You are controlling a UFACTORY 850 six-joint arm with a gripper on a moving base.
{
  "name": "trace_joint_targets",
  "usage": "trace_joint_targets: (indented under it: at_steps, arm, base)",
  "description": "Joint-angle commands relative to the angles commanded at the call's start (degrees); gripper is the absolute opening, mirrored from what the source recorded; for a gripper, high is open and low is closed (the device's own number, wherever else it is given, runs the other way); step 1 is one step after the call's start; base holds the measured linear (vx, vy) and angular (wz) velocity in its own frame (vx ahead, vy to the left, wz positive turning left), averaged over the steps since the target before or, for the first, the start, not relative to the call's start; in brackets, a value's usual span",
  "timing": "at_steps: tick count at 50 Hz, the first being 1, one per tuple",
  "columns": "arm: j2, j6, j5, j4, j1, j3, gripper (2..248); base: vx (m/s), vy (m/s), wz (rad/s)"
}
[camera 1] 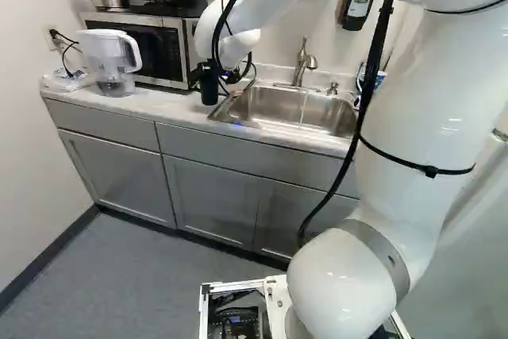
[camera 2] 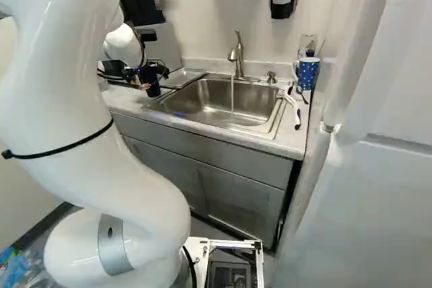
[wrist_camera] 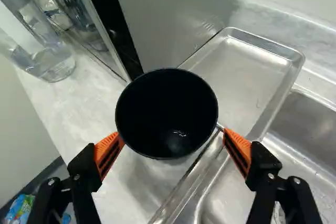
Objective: Rinse the cup and place it in the tray
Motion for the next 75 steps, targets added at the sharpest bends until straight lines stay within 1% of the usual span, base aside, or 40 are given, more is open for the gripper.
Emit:
trace_joint_targets:
  at_steps: [17,26,45,58,75]
  arm:
    - [1.67,0.0,8.2,1.17,0.59,4.02,247]
    - [2.72,0.0,12.47,1.78,0.35,6.27,247]
    - [4.84,0.0,20.58,1.71,-0.3,10.9,247]
    - [5.16,0.0,26.03,1.35,-0.42,12.89,247]
    - [4.52,0.0,33.13,0.83,-0.51,14.42,247]
  base:
    - [0.0,0.0,0.0]
    - [0.0,0.0,0.0]
    - [0.0,0.0,0.0]
    - [0.0,0.0,0.0]
    - [0.0,0.0,0.0]
